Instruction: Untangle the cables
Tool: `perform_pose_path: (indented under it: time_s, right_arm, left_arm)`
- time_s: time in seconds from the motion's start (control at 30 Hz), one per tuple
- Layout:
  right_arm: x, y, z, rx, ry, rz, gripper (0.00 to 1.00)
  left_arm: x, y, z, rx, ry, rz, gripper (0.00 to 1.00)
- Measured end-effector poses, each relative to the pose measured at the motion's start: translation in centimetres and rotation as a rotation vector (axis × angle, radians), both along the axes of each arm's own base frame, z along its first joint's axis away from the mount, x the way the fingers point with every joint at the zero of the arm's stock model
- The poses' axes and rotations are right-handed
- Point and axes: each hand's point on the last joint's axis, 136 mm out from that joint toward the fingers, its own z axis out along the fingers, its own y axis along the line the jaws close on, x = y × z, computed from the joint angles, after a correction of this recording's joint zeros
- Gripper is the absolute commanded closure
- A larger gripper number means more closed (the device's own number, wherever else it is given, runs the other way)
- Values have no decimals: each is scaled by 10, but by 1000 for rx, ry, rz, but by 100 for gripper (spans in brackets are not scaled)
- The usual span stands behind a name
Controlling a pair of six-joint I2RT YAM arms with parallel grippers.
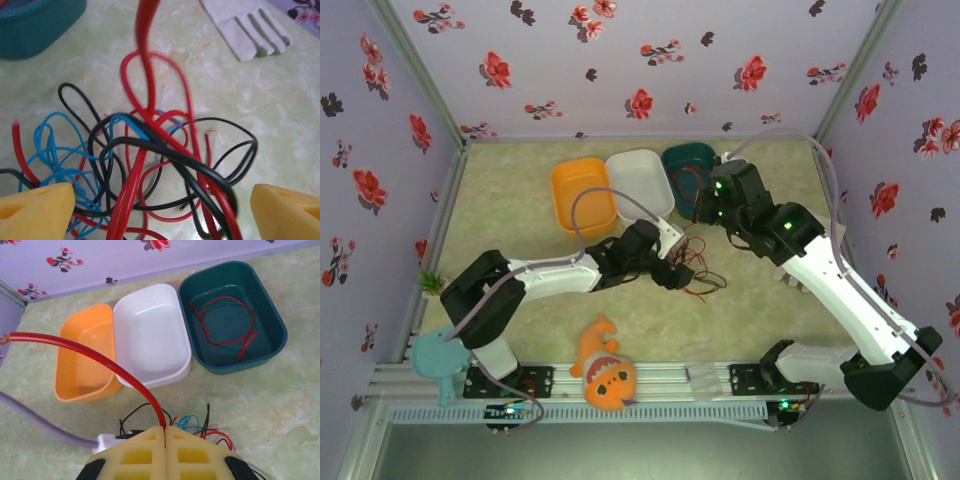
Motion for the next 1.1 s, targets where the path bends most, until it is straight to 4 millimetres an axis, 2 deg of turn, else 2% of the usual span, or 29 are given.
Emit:
perform_pose_path:
  time_s: [0.03, 0.2, 0.33, 0.5, 0.6, 0.67, 0.8, 0.97, 1.1]
  right_arm:
    - [0, 0, 4, 3, -6, 3, 100]
    - [-1, -4, 20, -4, -34, -1, 100]
    - [-3, -15, 23, -43, -41, -29, 100]
    - [-9, -31, 25, -92, -46, -62, 100]
    - [-11, -38, 31, -104, -56, -79, 100]
    - [-13, -42, 35, -113, -61, -91, 100]
    - [-18, -52, 36, -144, -54, -112, 100]
    - [-24, -60, 39, -169, -43, -116, 100]
    - [-29, -63, 52, -161, -61, -107, 100]
  left_arm:
    - [1, 1, -2, 1, 9, 13, 33]
    - [6, 7, -4, 4, 27, 49, 58]
    - [4, 28, -9, 14, 47, 86, 74]
    - [6, 61, -22, 31, 94, 165, 82]
    - [8, 80, -33, 45, 129, 215, 91]
    - [8, 90, -38, 53, 147, 240, 92]
    - [9, 100, -39, 53, 163, 271, 100]
    - [12, 109, -37, 45, 175, 305, 100]
    - [15, 116, -42, 57, 194, 330, 100]
